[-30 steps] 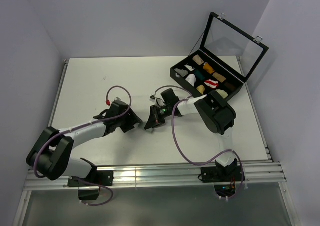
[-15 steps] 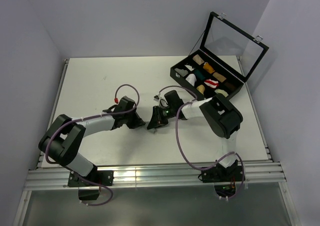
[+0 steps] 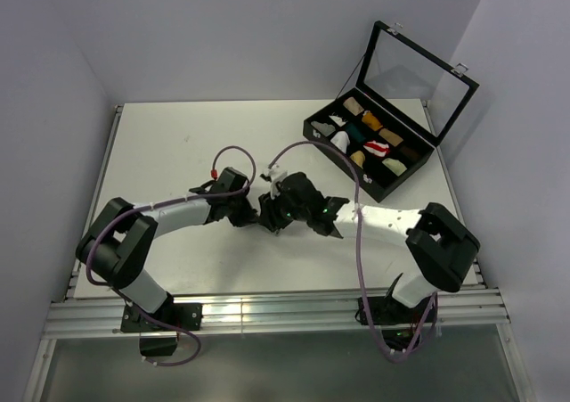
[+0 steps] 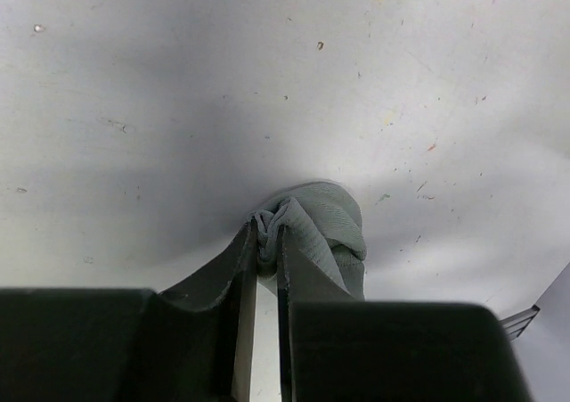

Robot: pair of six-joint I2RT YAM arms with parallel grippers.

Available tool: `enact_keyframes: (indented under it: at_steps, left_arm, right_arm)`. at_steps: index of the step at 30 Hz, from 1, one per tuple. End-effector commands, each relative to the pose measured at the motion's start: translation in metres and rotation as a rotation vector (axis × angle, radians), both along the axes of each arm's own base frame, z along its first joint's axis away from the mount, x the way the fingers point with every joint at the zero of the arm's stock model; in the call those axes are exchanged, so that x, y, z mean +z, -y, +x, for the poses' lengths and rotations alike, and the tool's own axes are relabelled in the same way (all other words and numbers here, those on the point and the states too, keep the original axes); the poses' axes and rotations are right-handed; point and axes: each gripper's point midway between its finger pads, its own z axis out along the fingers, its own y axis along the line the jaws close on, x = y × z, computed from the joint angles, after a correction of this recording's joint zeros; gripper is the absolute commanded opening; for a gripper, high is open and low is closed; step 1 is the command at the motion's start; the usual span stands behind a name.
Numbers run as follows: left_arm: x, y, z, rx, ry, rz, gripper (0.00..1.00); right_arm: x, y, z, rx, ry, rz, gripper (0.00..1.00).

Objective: Roll the socks
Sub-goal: Roll the sock at the center of the board.

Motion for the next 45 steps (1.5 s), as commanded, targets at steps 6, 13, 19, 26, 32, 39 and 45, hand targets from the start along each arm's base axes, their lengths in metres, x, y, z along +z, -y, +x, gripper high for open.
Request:
enact_keyframes:
  at_steps: [6, 13, 19, 26, 32, 39, 45]
  left_arm:
    - [0.0, 0.001, 0.0, -0.04, -0.004, 0.042, 0.05]
    - [0.003, 0.003, 0.003, -0.052, 0.001, 0.046, 0.04]
    - [0.004, 0.006, 0.005, -0.059, -0.001, 0.042, 0.04]
    - [0.005, 0.009, 0.004, -0.078, 0.002, 0.031, 0.04]
    - [0.016, 0.003, 0.007, -0.048, 0.04, 0.035, 0.25]
    - [0.03, -0.01, 0.008, 0.023, 0.086, 0.038, 0.53]
    - [0.033, -0.02, 0.005, 0.098, 0.103, 0.02, 0.61]
  right_arm:
    - [-0.017, 0.0, -0.012, 0.033, 0.266, -0.21, 0.48]
    - [-0.05, 0.003, -0.016, 0.036, 0.268, -0.325, 0.48]
    - [-0.073, 0.013, -0.013, 0.021, 0.26, -0.436, 0.48]
    - [-0.098, 0.022, -0.011, -0.027, 0.205, -0.532, 0.28]
    - [-0.103, 0.018, -0.022, 0.006, 0.09, -0.471, 0.0]
    - [-0.073, 0.0, -0.025, 0.061, -0.145, -0.202, 0.0]
    - [-0.062, -0.006, -0.025, 0.097, -0.349, -0.036, 0.0]
